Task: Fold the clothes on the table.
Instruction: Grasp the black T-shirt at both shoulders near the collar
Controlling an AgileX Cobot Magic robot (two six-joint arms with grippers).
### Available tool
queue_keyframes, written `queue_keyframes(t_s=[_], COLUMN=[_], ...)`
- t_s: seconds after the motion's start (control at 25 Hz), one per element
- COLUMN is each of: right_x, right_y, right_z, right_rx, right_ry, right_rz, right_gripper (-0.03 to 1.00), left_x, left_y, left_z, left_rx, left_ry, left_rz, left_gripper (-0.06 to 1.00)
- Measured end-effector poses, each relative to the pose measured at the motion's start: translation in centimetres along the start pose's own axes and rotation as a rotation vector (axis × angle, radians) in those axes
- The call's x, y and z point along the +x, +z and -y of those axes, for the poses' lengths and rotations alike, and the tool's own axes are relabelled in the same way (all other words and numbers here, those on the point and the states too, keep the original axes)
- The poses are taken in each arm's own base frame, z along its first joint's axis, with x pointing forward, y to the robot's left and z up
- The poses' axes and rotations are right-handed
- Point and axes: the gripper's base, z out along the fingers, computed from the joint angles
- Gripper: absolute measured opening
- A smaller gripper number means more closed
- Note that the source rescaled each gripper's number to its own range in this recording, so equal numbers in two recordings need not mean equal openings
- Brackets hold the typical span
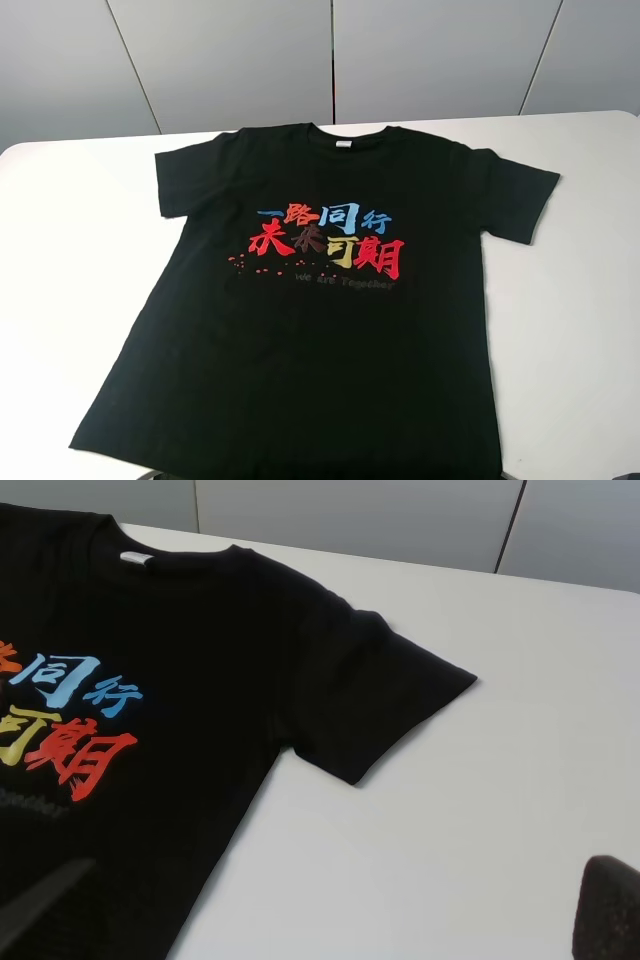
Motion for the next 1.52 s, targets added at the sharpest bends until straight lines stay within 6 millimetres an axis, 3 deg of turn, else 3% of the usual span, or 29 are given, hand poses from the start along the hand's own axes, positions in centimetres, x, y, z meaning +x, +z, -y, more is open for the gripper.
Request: queue_keyframes(t_s=[0.56,0.76,0.88,1.04,1.24,1.4,1.52], right_x=[-0.6,-5.3,-9.3,-14.7,-19.0,-19.4,-17.6], right_y=[-0.4,-1.2,0.2,4.4,12.7,20.4,25.9], right_z=[0.1,1.3,2.5,4.1,6.2,7.0,6.7], right_rx=[0.012,0.078,0.108,0.102,0.055,-0.039,-0.132], right_ry=[0.009,-0.016,-0.056,-0.154,-0.223,-0.255,-0.343], right_rz=[0.051,0.138,0.130,0.048,-0.125,-0.243,-0.343], right_gripper=[1.00,1.00,1.00,1.00,1.00,1.00,1.00], left_x=[-0.5,-4.2,-7.3,-10.8,-14.9,-18.0,-20.2], left_y=[0.6,2.0,3.6,6.9,13.4,19.6,23.8], left_z=[0.0,0.1,0.3,0.7,1.8,2.8,3.3], left_rx=[-0.009,-0.007,-0.006,0.000,0.034,0.064,0.070], left_ry=[0.023,0.082,0.112,0.150,0.178,0.162,0.154], left_rz=[-0.028,0.004,0.046,0.055,0.041,-0.014,-0.050], left_gripper=[1.00,1.00,1.00,1.00,1.00,1.00,1.00])
